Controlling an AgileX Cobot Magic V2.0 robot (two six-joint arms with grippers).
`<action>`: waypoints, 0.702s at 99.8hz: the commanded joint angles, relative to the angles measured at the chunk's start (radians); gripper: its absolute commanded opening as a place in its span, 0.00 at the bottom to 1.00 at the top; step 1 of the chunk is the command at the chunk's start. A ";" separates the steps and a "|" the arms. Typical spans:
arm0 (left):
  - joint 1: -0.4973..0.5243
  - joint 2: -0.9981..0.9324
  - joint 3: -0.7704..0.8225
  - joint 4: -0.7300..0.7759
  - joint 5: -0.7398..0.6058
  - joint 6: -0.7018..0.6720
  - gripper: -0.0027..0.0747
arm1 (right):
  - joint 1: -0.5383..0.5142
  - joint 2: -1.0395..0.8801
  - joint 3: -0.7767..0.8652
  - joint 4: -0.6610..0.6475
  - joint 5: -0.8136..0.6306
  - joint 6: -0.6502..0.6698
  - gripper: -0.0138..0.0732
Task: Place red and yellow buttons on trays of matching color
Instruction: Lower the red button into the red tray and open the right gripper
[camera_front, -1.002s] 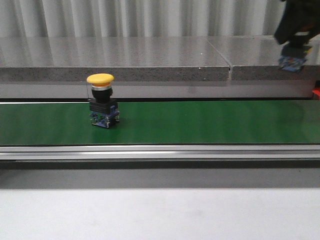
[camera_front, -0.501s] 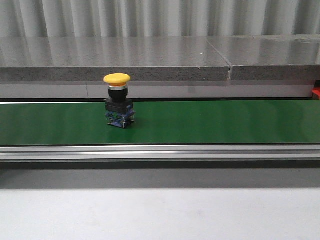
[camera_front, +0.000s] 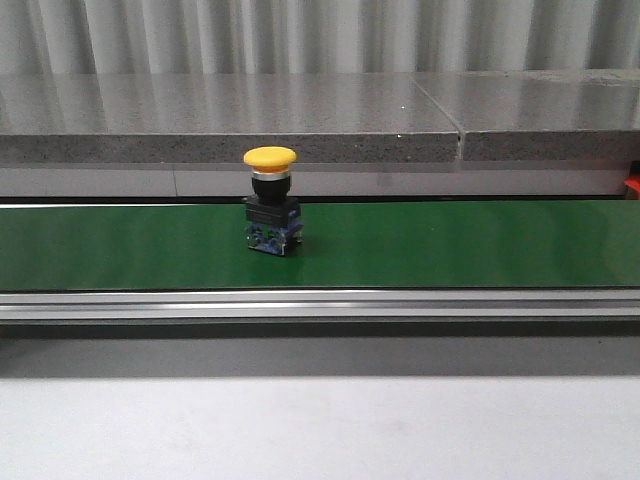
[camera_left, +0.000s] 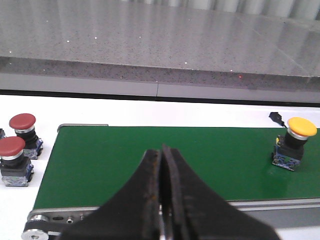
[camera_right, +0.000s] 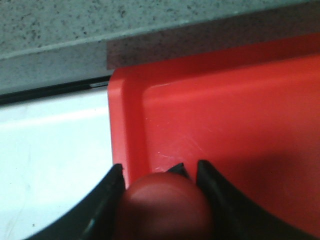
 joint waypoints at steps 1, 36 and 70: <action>-0.005 0.009 -0.027 -0.002 -0.082 0.000 0.01 | -0.007 -0.041 -0.037 0.028 -0.063 -0.004 0.38; -0.005 0.009 -0.027 -0.002 -0.082 0.000 0.01 | -0.020 -0.012 -0.041 0.026 -0.074 -0.004 0.38; -0.005 0.009 -0.027 -0.002 -0.082 0.000 0.01 | -0.025 0.011 -0.041 0.026 -0.063 -0.004 0.39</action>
